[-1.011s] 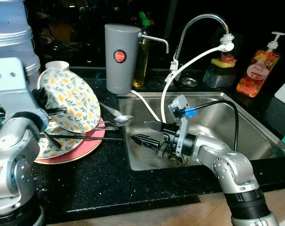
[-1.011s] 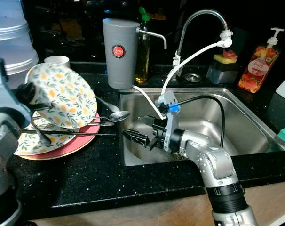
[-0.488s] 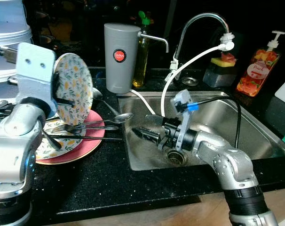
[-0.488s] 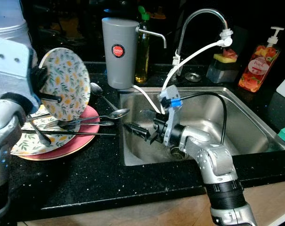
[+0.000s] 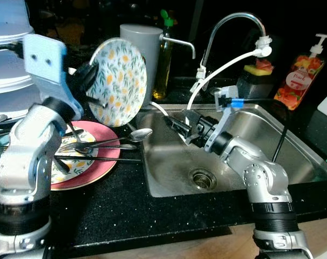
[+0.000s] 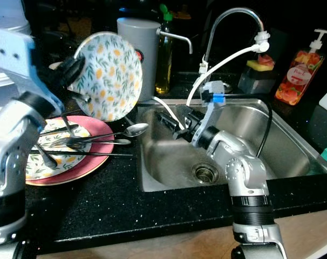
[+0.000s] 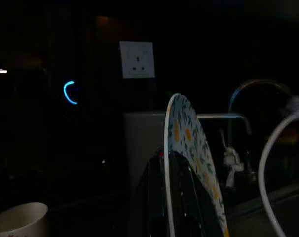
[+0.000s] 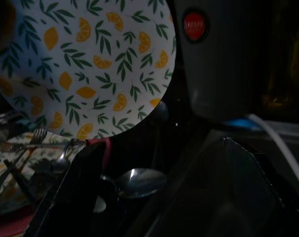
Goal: Kitchen organization
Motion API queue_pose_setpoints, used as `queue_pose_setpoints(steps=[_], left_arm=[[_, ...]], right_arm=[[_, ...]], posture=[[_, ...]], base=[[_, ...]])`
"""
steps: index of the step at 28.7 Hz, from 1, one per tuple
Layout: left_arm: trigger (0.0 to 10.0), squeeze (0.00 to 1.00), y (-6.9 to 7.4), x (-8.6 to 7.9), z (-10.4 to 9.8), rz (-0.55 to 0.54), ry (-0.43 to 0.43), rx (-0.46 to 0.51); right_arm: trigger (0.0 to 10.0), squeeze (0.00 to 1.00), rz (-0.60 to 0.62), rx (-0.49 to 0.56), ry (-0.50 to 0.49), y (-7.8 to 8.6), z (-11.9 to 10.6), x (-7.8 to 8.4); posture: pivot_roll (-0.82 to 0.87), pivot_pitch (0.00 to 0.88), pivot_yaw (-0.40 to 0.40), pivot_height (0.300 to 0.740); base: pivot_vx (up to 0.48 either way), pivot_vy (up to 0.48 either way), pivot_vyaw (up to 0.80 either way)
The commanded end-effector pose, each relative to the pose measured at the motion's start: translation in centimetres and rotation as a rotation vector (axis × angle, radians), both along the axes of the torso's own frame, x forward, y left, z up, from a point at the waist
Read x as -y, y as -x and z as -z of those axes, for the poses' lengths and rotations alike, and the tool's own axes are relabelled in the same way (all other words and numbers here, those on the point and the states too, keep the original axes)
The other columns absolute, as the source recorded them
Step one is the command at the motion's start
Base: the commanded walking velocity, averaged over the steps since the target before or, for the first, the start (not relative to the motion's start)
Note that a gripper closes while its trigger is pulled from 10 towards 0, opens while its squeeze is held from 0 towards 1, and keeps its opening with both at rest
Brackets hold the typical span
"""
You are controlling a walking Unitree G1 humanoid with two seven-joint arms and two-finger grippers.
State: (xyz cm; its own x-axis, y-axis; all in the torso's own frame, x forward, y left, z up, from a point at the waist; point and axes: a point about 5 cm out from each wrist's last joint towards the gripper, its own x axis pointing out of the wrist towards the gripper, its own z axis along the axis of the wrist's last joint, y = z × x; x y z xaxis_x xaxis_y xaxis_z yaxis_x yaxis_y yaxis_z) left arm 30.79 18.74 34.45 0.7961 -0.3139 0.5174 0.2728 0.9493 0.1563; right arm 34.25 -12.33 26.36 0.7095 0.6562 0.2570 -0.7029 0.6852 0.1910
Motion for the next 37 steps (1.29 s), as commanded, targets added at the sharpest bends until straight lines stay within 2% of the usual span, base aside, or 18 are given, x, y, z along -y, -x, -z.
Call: queue_pose_setpoints(steps=[1, 2, 5, 6, 7, 8, 10, 14, 16, 17, 19, 20, 26, 27, 29, 30, 31, 37], left_arm=[[0.0, 0.00, 0.0, -0.2, -0.6, 0.041, 0.052, 0.049], [0.0, 0.00, 0.0, -0.2, -0.6, 0.041, 0.052, 0.049], [0.0, 0.00, -0.3, -2.2, -0.7, 0.114, 0.265, 0.087], [0.0, 0.00, -0.3, -2.2, -0.7, 0.114, 0.265, 0.087], [0.0, 0.00, -0.3, -2.7, -0.5, 0.149, 0.301, 0.088], [0.0, 0.00, -0.4, -2.9, -0.2, 0.188, 0.325, 0.083], [0.0, 0.00, -0.3, -2.9, 0.2, 0.277, 0.344, 0.084], [0.0, 0.00, -0.3, -2.9, 0.5, 0.335, 0.367, 0.090], [0.0, 0.00, -0.2, -2.6, 1.1, 0.433, 0.417, 0.057], [0.0, 0.00, -0.2, -2.6, 1.1, 0.433, 0.417, 0.057], [0.0, 0.00, 0.0, -2.1, 1.6, 0.503, 0.437, 0.024], [0.0, 0.00, 0.0, -1.9, 2.0, 0.518, 0.436, 0.006], [0.0, 0.00, 0.0, -1.3, 2.7, 0.551, 0.480, -0.026], [0.0, 0.00, -0.1, -1.2, 2.9, 0.558, 0.488, -0.036], [0.0, 0.00, -0.1, -1.2, 2.9, 0.558, 0.488, -0.036], [0.0, 0.00, -0.1, -1.0, 3.4, 0.565, 0.502, -0.049], [0.0, 0.00, -0.1, -0.9, 3.6, 0.567, 0.509, -0.054], [0.0, 0.00, 0.0, -0.5, 4.0, 0.587, 0.517, -0.078]], right_arm=[[10.0, 0.00, 0.011, 0.015, -0.034, -0.1, -0.3, 0.2], [10.0, 0.00, 0.011, 0.015, -0.034, -0.1, -0.3, 0.2], [10.0, 0.00, 0.062, 0.014, -0.131, -0.5, -0.6, 0.5], [10.0, 0.00, 0.062, 0.014, -0.131, -0.5, -0.6, 0.5], [10.0, 0.61, 0.074, 0.005, -0.171, -0.6, -0.7, 0.7], [10.0, 1.00, 0.087, -0.008, -0.208, -0.8, -0.8, 0.9], [10.0, 1.00, 0.096, -0.026, -0.252, -0.9, -0.8, 1.0], [10.0, 1.00, 0.103, -0.036, -0.278, -1.0, -0.7, 1.0], [10.0, 1.00, 0.082, -0.053, -0.324, -0.9, -0.8, 0.8], [10.0, 1.00, 0.082, -0.053, -0.324, -0.9, -0.8, 0.8], [10.0, 1.00, 0.057, -0.066, -0.355, -0.7, -0.8, 0.4], [10.0, 0.00, 0.035, -0.068, -0.370, -0.6, -0.9, 0.1], [10.0, 0.00, -0.026, -0.072, -0.471, -0.3, -1.4, -0.7], [10.0, 0.00, -0.052, -0.073, -0.522, -0.1, -1.7, -0.9], [10.0, 0.00, -0.052, -0.073, -0.522, -0.1, -1.7, -0.9], [10.0, 0.00, -0.112, -0.063, -0.589, 0.3, -2.3, -1.2], [10.0, 0.00, -0.144, -0.054, -0.604, 0.5, -2.5, -1.3], [10.0, 0.00, -0.207, -0.040, -0.591, 1.2, -2.9, -2.0]], posture=[[0.05, 0.027, -0.062, 0.740], [0.05, 0.027, -0.062, 0.740], [0.05, 0.027, -0.064, 0.740], [0.05, 0.027, -0.064, 0.740], [0.05, 0.027, -0.064, 0.740], [0.05, 0.027, -0.065, 0.740], [0.05, 0.027, -0.065, 0.740], [0.05, 0.024, -0.066, 0.740], [0.05, 0.019, -0.063, 0.740], [0.05, 0.019, -0.063, 0.740], [0.05, 0.018, -0.062, 0.740], [0.05, 0.018, -0.062, 0.740], [0.05, 0.017, -0.063, 0.740], [0.05, 0.017, -0.063, 0.740], [0.05, 0.017, -0.063, 0.740], [0.05, 0.017, -0.063, 0.740], [0.05, 0.017, -0.063, 0.740], [0.05, 0.029, -0.066, 0.740]], base=[[0.000, 0.000, 0.00], [0.000, 0.000, 0.00], [0.000, 0.000, 0.00], [0.000, 0.000, 0.00], [0.000, 0.000, 0.00], [0.000, 0.000, 0.00], [0.000, 0.000, 0.00], [0.000, 0.000, 0.00], [0.000, 0.000, 0.00], [0.000, 0.000, 0.00], [0.000, 0.000, 0.00], [0.000, 0.000, 0.00], [0.000, 0.000, 0.00], [0.000, 0.000, 0.00], [0.000, 0.000, 0.00], [0.000, 0.000, 0.00], [0.000, 0.000, 0.00], [0.000, 0.000, 0.00]])
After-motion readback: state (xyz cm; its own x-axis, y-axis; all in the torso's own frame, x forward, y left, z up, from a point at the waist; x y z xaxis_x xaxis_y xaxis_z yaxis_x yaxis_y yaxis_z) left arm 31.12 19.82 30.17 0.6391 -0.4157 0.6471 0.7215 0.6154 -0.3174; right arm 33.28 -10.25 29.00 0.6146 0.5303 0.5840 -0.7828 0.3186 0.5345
